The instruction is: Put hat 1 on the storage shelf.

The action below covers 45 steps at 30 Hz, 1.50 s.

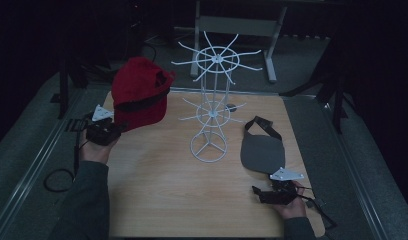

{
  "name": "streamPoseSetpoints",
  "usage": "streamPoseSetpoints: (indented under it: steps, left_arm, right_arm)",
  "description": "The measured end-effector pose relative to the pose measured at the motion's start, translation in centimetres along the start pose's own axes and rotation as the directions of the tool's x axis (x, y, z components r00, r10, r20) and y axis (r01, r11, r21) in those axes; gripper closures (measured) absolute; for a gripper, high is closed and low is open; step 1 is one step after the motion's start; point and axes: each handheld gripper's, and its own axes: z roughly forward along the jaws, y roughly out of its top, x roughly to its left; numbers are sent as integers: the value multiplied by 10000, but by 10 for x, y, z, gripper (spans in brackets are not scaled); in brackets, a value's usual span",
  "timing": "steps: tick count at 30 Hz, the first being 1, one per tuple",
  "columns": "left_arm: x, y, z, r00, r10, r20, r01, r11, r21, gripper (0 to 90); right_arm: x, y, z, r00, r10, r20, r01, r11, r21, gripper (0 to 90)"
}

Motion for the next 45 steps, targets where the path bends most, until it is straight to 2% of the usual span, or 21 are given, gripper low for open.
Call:
streamPoseSetpoints:
  steps: [20, 45]
  left_arm:
    - [0, 23, -15, 9999, 99, 63, -98, 9997, -231, 859]
    - [-2, 45, -28, 9997, 161, 165, -148, 9968, -780, 859]
  right_arm:
    - [0, 0, 0, 10000, 3, 0, -3, 10000, 1, 178]
    - [0, 0, 0, 10000, 6, 0, -6, 10000, 3, 178]
